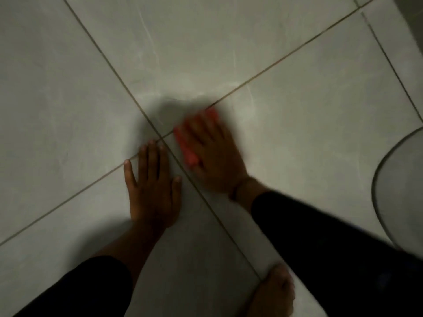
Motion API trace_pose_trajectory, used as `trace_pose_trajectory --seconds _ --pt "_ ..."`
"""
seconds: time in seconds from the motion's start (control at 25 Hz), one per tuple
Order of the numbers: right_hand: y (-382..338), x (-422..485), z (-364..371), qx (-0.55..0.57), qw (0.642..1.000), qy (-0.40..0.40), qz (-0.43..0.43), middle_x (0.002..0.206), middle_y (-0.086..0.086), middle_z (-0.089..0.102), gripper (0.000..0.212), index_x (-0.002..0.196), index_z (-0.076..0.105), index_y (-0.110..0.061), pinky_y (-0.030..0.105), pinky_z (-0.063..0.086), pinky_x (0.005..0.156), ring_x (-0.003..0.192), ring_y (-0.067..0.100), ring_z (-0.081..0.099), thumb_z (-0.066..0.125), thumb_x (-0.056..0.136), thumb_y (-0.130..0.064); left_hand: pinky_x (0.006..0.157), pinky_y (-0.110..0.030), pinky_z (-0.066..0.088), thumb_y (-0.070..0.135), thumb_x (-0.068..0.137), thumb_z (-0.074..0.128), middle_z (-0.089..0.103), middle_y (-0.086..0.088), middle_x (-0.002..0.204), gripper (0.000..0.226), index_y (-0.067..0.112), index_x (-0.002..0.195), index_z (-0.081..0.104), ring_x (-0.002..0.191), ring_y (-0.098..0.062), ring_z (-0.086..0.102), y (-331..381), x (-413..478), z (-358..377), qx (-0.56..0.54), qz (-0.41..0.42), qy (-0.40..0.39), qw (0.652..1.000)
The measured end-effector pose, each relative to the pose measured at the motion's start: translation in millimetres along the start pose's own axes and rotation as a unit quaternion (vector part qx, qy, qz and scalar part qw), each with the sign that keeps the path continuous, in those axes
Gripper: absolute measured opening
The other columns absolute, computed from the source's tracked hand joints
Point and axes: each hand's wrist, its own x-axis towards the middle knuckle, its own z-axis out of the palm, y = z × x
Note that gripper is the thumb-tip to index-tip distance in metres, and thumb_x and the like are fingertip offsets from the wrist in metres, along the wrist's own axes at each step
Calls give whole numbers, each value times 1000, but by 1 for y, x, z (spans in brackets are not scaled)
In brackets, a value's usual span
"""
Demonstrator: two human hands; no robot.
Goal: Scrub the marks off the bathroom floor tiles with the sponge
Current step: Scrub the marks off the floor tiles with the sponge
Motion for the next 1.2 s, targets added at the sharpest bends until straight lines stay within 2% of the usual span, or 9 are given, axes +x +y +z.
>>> trace_pose_trajectory --seconds 0.16,0.4,0.48,0.64,0.76,0.92,1.0,1.08,1.2 --pt "7 -128 -26 -1 994 -112 12 170 12 45 59 166 42 -25 60 25 133 161 38 34 33 112 -46 132 -62 9 46 104 33 11 -15 181 81 7 172 12 169 -31 9 2 -1 -5 -12 3 2 1000" --pt "47 28 -22 -9 988 15 152 171 15 44 60 163 48 -19 61 21 134 162 46 33 45 106 -38 132 -62 9 46 105 33 11 -15 181 81 9 172 8 169 -30 8 2 0 -4 -21 3 -1 1000" --pt "4 10 -1 17 995 33 91 166 17 51 59 159 54 -15 63 22 134 158 46 40 50 103 -34 132 -62 8 45 105 32 11 -15 181 80 8 172 8 169 -30 8 2 -2 -3 -21 6 4 1000" --pt "-58 -176 -7 21 994 -110 -13 171 6 44 58 167 40 -23 52 3 139 161 35 36 38 112 -40 132 -62 6 46 104 31 8 -14 181 82 10 172 3 169 -29 5 -2 -3 1 -21 5 8 1000" --pt "10 -214 -28 -19 990 -106 96 171 13 43 64 168 35 -26 53 15 136 162 39 33 47 107 -41 133 -60 3 49 106 24 3 -12 182 81 13 172 -4 169 -28 1 -2 -2 3 -24 7 6 1000" --pt "116 -91 -45 -25 936 25 351 180 13 26 73 170 31 -19 59 18 134 167 42 18 45 105 -47 133 -60 0 50 107 18 1 -13 182 79 11 172 -4 169 -30 1 -1 -4 5 -9 8 4 1000" --pt "115 -16 -34 -25 939 51 338 179 14 29 71 169 35 -18 58 16 135 166 44 20 49 105 -45 132 -57 -4 51 106 20 2 -12 181 80 11 172 -1 169 -31 2 -2 -2 4 -19 11 6 1000" --pt "76 9 -14 -32 971 76 226 171 18 44 62 162 49 -15 60 18 135 160 47 34 51 104 -35 132 -53 -9 51 105 25 2 -11 181 81 14 172 0 169 -30 2 -4 0 3 -40 10 4 999" --pt "-4 -57 4 22 990 41 134 166 12 52 61 160 53 -19 59 18 136 157 41 40 51 101 -37 132 -55 -8 50 105 28 -3 -10 182 81 15 172 -2 169 -30 -4 1 -1 -4 -34 -4 -41 999"
